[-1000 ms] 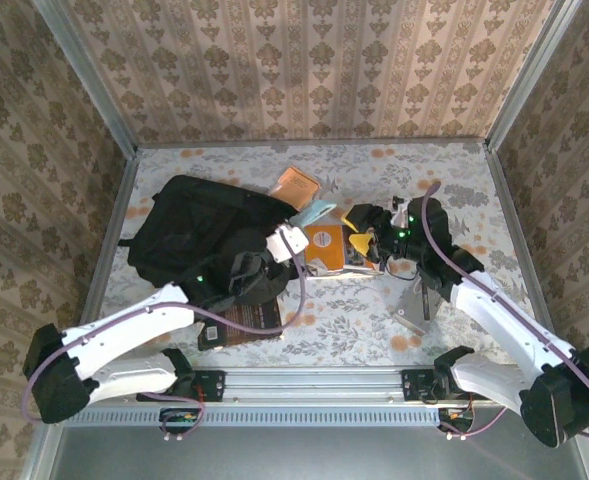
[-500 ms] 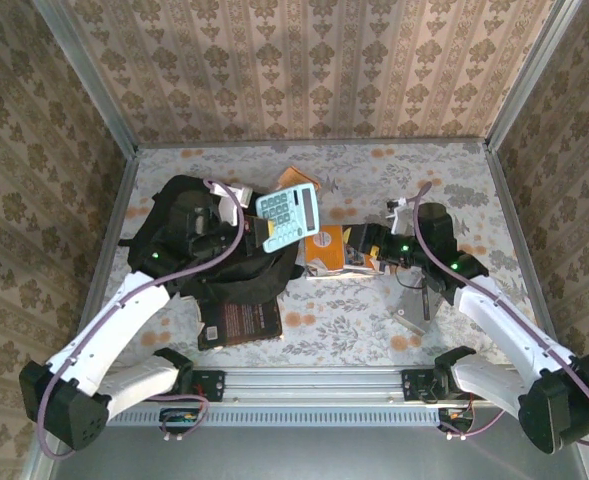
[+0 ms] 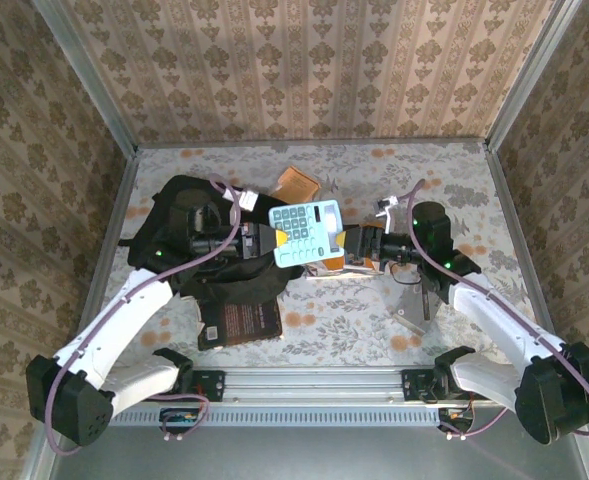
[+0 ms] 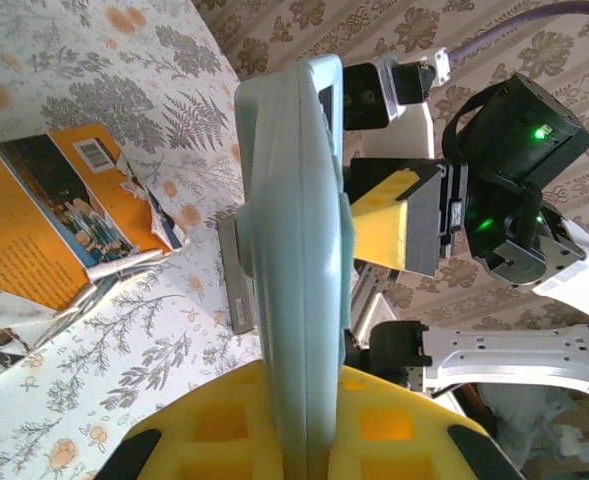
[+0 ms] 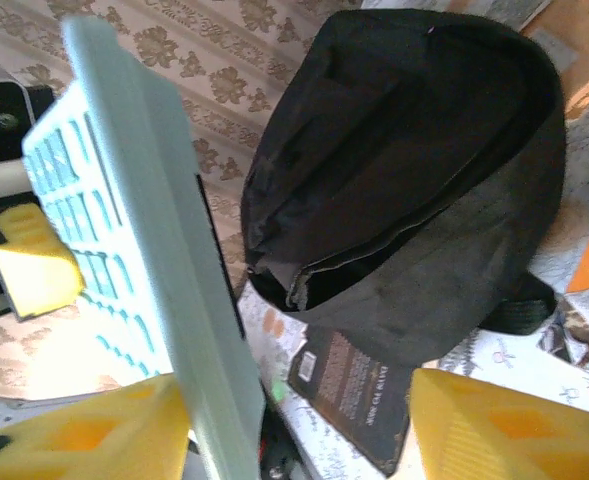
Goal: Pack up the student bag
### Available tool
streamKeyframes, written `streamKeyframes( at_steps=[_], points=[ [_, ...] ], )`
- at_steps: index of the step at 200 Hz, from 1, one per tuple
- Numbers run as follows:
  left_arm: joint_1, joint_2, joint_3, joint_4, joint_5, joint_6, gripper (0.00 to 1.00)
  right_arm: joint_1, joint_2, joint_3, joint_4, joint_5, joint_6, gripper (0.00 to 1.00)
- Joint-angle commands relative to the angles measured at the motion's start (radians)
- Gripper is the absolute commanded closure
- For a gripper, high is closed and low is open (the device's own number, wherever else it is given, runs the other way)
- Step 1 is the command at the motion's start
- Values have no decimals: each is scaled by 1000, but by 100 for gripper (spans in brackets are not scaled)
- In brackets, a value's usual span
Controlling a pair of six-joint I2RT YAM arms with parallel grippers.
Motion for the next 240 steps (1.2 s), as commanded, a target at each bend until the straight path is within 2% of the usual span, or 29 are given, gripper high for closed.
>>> streamKeyframes(
  at_steps=[1,26,73,87,107,139,175,208,227,240],
  points=[
    [3,-8,-10,73,91,-28,100,-6,25,19,94,-67,42,46],
    [4,-7,-17,76,97,-33,100,1,49,16,154,-95,84,52],
    [2,14,-22,82,112,-36,100,47,76,34,168,-121,78,55],
    [1,20,-25,90,117,-42,100,55,83,36,166,-119,70,59],
    [0,32,-24,85,122,-41,100,56,85,32,160,-99,61,73],
    [5,49,-4,-3,75,-3,66,55,60,18,133,-52,47,81],
    [24,61,17,-83,18,32,50,49,9,-9,52,27,31,93],
    [42,54,76,-251,-161,151,43,38,-49,-39,-53,133,5,89],
    [40,71,139,-410,-444,226,42,33,-89,-35,-214,278,-66,89],
    [39,103,178,-477,-557,287,42,28,-106,-39,-291,351,-96,89]
  ],
)
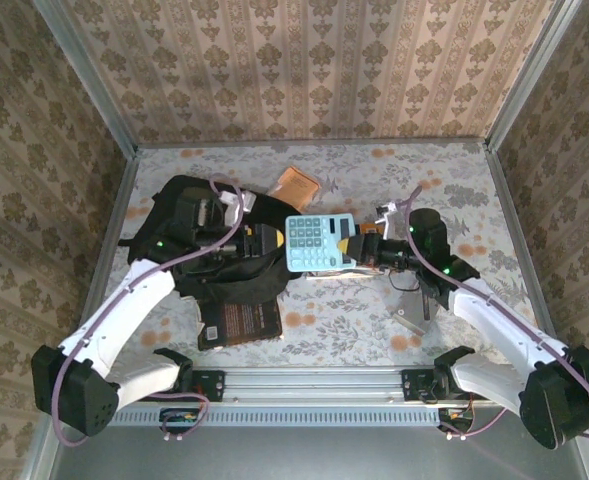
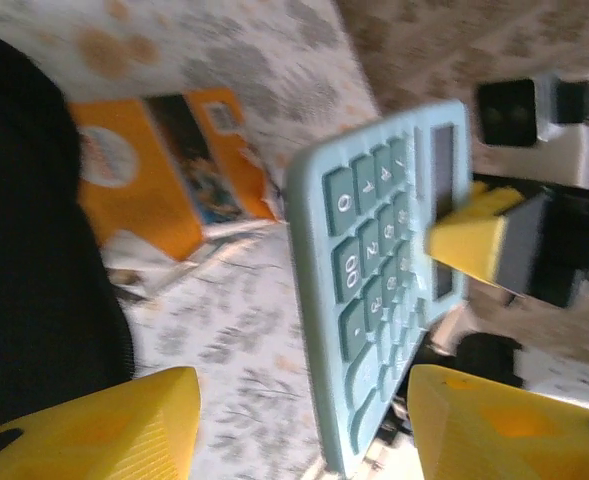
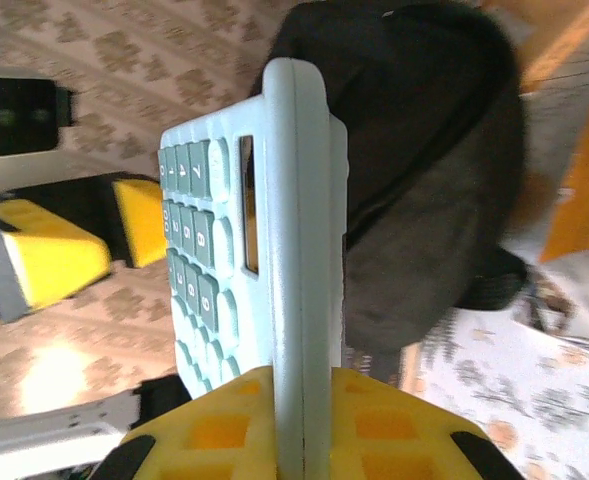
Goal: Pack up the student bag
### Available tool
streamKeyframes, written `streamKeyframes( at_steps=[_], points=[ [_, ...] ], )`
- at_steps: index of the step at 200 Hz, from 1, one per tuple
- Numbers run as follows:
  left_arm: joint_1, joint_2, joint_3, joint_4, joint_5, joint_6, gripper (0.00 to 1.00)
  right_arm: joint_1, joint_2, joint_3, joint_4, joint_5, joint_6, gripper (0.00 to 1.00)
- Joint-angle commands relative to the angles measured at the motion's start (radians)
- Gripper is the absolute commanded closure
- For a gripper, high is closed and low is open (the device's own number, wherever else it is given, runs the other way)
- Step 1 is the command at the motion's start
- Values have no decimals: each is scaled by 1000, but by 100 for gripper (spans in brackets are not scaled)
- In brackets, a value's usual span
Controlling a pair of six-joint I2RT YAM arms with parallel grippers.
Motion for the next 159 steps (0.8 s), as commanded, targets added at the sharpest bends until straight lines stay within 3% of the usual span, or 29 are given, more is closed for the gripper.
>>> streamKeyframes(
  at_steps=[1,24,60,86,131,159],
  points=[
    [5,44,100,-215,-342,166,42,-12,-58,-10,-196,205,-95,89],
    [-33,148,197,-319,-461,284,40,-22,-87,-30,-237,239,-101,89],
    [-230,344,385,-491,-709,425,34,-31,-152,-32,-319,337,-121,89],
    [-330,461,477,-574,-829,467,32,-55,-190,-29,-382,405,-143,89],
    [-410,624,606,-658,-1027,508,31,-106,-236,-56,-392,400,-154,89],
    [-428,700,658,-685,-1075,520,32,-127,-230,-69,-382,364,-150,89]
  ],
)
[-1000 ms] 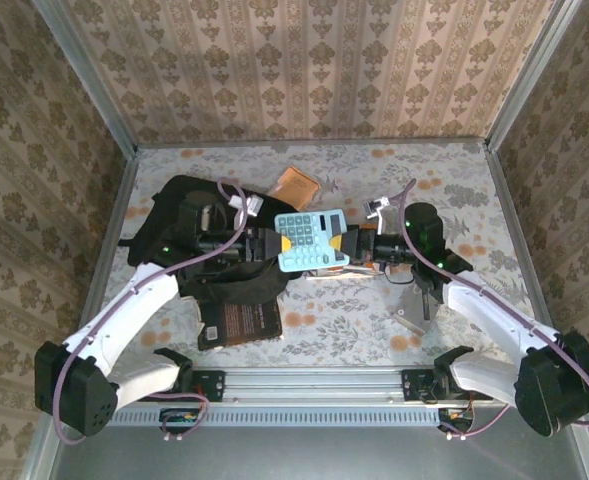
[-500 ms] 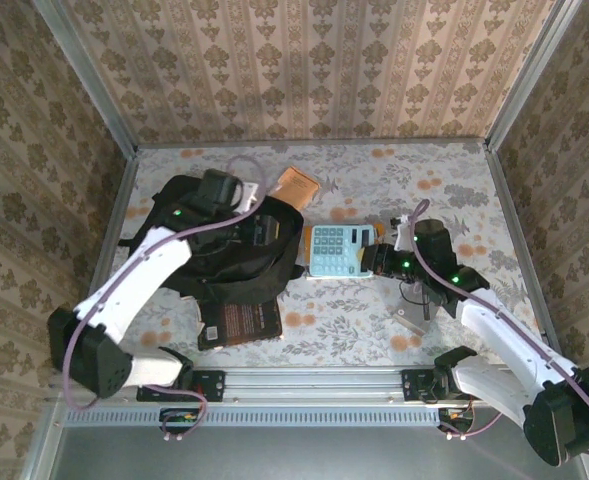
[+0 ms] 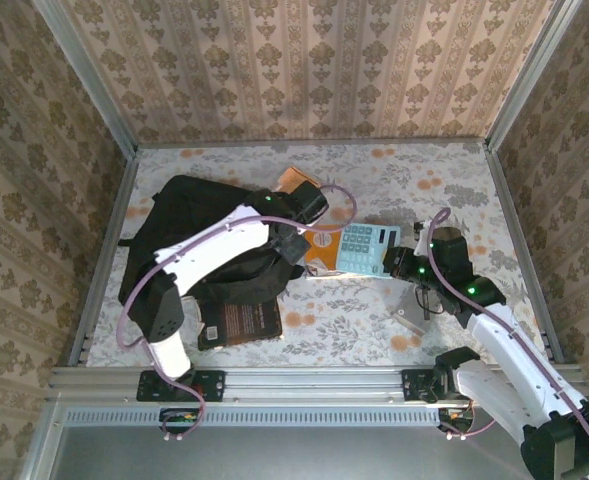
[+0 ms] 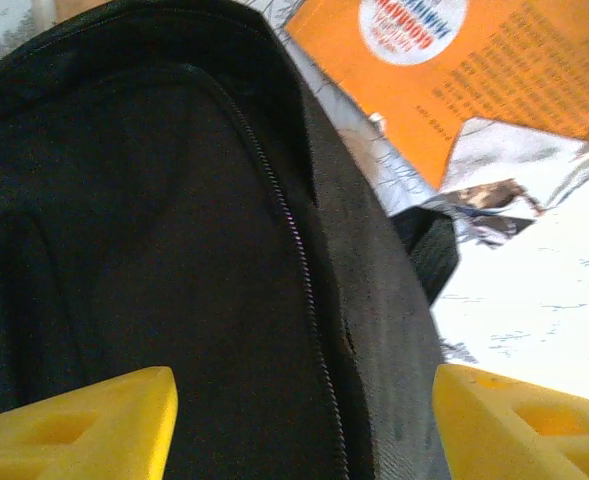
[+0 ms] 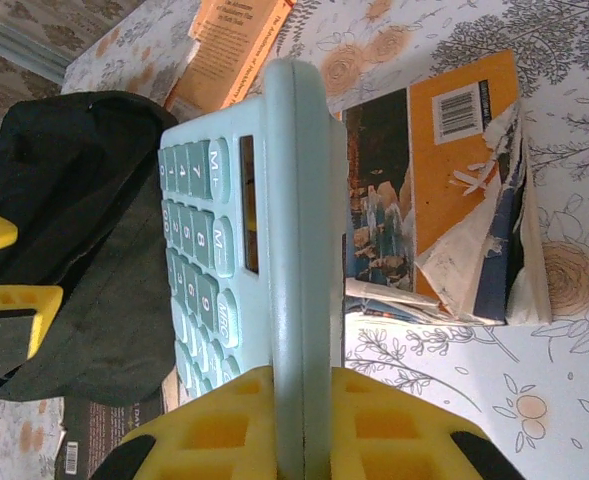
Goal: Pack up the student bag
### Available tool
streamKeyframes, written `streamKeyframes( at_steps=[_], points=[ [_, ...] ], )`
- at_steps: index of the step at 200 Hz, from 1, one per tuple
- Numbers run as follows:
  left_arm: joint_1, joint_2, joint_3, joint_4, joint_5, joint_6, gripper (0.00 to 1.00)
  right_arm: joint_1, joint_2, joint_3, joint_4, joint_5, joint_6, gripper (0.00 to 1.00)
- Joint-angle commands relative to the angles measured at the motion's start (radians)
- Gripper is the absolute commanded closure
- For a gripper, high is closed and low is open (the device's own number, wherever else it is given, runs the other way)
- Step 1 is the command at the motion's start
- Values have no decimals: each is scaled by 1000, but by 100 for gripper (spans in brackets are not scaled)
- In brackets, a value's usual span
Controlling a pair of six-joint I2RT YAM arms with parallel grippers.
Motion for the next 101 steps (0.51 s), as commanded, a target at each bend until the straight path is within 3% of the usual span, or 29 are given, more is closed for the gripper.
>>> streamKeyframes(
  at_steps=[1,35,52,64,86,101],
  points=[
    [-12,48,55,-83,-115,43,32,-16,-11,-16,3,-17,-18,89],
    [-20,111,77,-113,-138,51,34,-46,-11,-23,18,-51,-5,88],
    [-16,118,77,-113,-159,51,41,-54,-5,-19,24,-65,-1,88],
    [-10,114,79,-111,-155,46,51,-57,0,-19,32,-74,3,89],
    [8,72,80,-96,-100,35,81,-57,10,-32,71,-105,19,91],
    [23,30,84,-86,-44,25,93,-58,25,-39,99,-144,25,92]
  ],
)
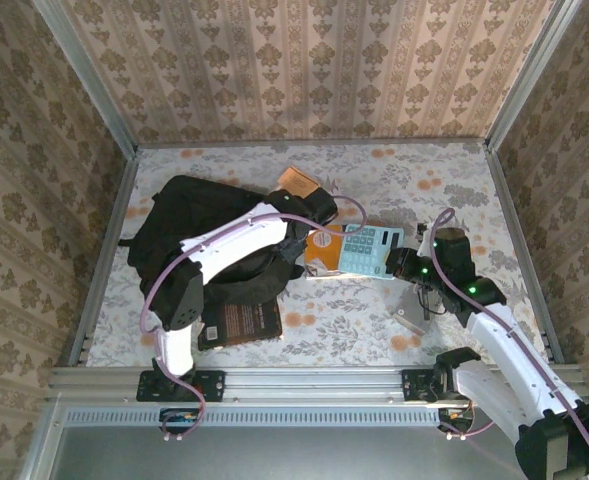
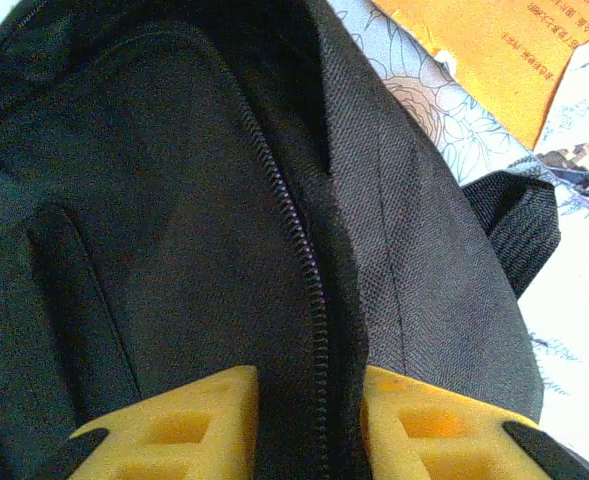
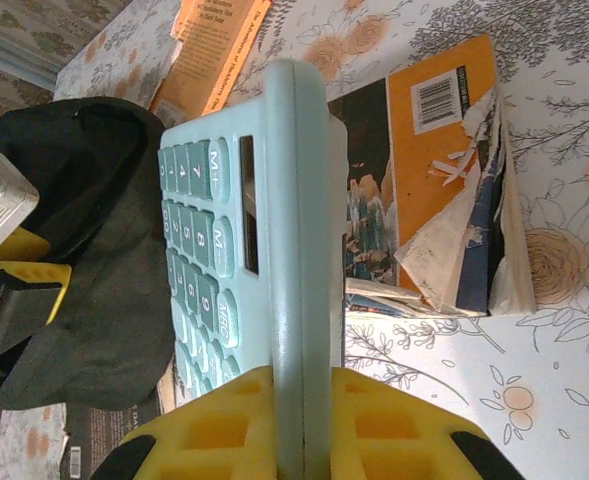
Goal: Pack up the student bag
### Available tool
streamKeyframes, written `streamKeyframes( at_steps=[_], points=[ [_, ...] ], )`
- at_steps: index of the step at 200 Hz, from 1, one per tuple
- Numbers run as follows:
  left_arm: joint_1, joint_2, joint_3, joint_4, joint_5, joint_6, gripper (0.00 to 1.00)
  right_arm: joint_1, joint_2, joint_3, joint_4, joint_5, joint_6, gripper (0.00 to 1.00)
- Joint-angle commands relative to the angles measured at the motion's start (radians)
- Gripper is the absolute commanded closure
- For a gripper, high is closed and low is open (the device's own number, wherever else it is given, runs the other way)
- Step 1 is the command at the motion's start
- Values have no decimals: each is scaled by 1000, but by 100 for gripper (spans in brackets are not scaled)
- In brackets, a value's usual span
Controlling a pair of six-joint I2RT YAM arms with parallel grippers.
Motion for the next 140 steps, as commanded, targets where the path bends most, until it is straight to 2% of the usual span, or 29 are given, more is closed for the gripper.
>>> streamKeyframes(
  at_steps=[1,20,38,65,89,122,140],
  points=[
    [29,-85,35,-14,64,-15,93,-6,15,-20,87,-83,16,92],
    [60,-150,29,9,124,-38,100,-6,39,-15,104,-118,24,95],
    [90,-213,18,26,153,-57,100,5,47,2,116,-141,31,97],
    [126,-334,-12,76,138,-95,100,60,46,35,151,-123,74,95],
    [174,-485,-88,173,158,-144,100,133,99,95,176,-119,147,95],
    [300,-638,-174,256,299,-230,100,261,219,212,201,-56,224,93],
    [332,-691,-208,279,315,-252,100,315,323,310,162,-16,281,93]
  ],
)
